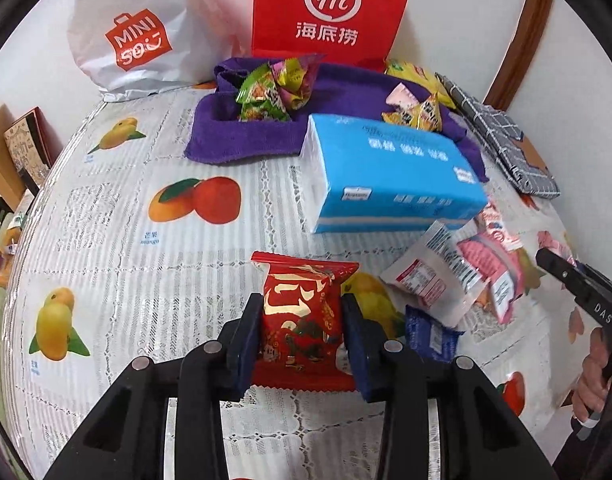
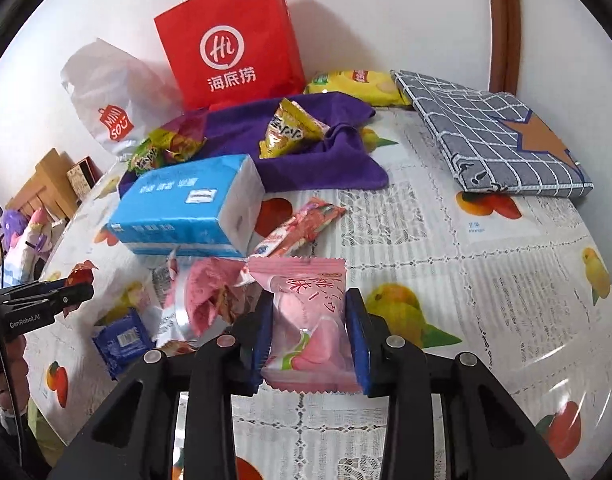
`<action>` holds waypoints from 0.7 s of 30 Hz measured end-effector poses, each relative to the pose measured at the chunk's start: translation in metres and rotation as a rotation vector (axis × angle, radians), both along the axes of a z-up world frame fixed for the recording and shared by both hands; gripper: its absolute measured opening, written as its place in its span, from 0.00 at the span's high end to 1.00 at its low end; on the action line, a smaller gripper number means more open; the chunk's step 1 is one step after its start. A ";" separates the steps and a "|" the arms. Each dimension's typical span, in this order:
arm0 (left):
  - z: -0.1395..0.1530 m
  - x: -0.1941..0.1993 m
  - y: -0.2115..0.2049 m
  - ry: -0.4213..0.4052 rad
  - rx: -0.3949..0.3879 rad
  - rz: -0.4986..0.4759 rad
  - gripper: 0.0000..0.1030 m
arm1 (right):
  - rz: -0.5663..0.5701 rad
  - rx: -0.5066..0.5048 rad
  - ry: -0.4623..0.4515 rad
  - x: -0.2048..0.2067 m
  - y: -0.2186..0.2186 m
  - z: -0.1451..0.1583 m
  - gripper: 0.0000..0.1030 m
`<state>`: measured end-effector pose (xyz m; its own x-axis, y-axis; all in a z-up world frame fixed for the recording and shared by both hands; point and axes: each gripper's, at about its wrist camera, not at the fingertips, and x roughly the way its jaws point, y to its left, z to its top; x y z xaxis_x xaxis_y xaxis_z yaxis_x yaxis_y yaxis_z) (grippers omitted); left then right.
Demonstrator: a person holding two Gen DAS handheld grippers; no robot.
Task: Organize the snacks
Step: 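Carry the red packet with the left tool while the right tool carries the pink candy to the towel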
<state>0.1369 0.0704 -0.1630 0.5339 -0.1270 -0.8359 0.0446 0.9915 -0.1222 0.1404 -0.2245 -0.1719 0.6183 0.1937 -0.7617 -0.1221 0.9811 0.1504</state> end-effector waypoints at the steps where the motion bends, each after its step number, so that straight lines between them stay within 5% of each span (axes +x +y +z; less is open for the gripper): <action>1: 0.002 0.000 0.000 -0.004 -0.004 0.000 0.65 | 0.011 0.001 0.002 0.000 0.002 0.002 0.66; 21: 0.033 0.004 -0.008 -0.052 -0.021 0.001 0.65 | 0.053 -0.044 -0.041 0.003 0.025 0.028 0.66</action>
